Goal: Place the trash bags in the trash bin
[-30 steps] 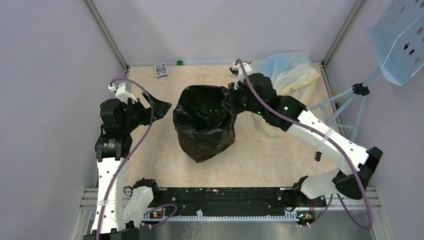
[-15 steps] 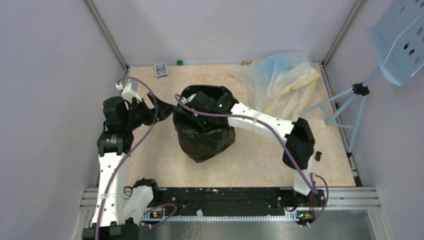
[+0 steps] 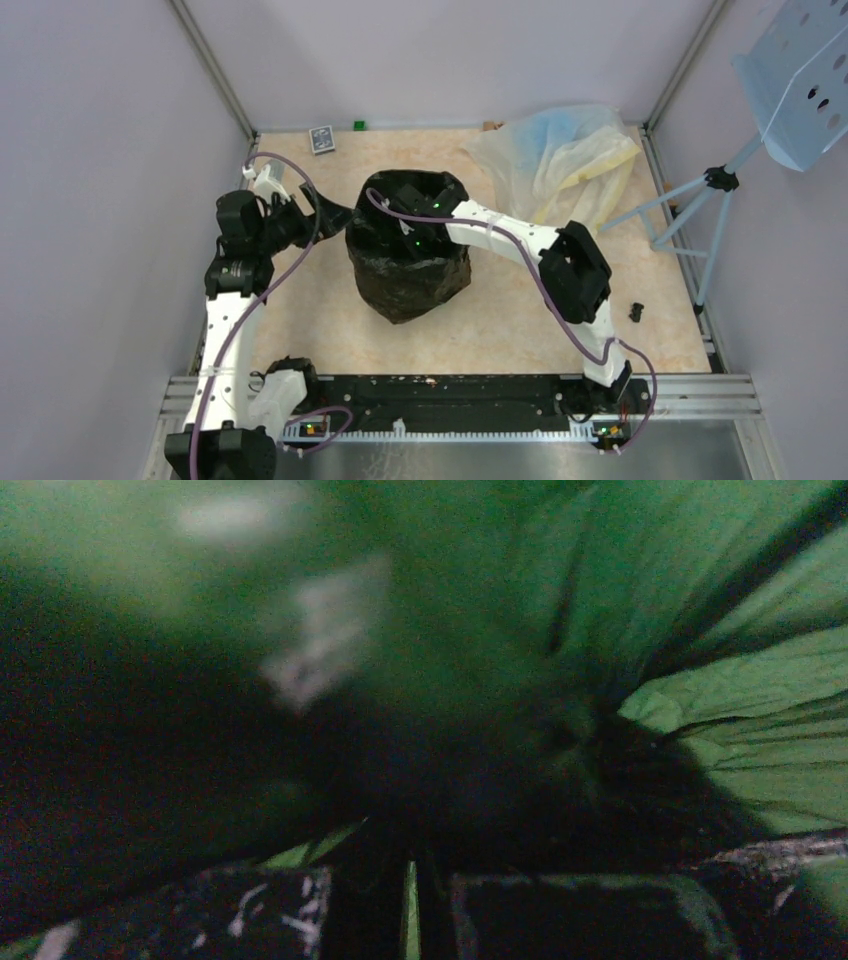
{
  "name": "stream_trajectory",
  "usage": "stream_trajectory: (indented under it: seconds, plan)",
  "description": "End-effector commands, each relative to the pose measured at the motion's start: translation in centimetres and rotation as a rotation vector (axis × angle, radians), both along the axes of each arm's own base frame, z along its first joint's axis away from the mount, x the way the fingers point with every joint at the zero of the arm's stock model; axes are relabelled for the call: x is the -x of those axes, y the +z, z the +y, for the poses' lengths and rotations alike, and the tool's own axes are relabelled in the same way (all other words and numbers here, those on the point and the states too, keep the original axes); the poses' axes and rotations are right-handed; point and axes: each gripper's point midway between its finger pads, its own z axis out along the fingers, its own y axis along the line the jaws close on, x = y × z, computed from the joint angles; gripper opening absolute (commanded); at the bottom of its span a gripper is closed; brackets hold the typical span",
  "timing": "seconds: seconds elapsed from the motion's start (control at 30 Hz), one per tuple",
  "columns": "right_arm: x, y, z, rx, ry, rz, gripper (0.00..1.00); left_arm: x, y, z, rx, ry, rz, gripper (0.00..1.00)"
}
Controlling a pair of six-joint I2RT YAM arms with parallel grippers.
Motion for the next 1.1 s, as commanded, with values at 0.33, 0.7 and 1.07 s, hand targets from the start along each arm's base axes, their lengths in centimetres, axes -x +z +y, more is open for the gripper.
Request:
stream_trajectory:
  seconds: [0.33, 0.7, 1.07]
  plan:
    - [0.0, -5.7, -1.0, 0.034, -0.054, 0.127, 0.00, -1.3, 2.2, -0.6, 0.024, -0.049, -0.104, 0.98]
    - [-0.7, -5.1, -0.6, 0.018, -0.047, 0.115, 0.00, -2.5, 2.7, -0.6, 0.026, -0.058, -0.104, 0.98]
    - [-0.8, 3.1, 0.2, -0.129, -0.028, 0.008, 0.00, -5.1, 4.4, 0.2, 0.010, -0.017, -0.091, 0.92]
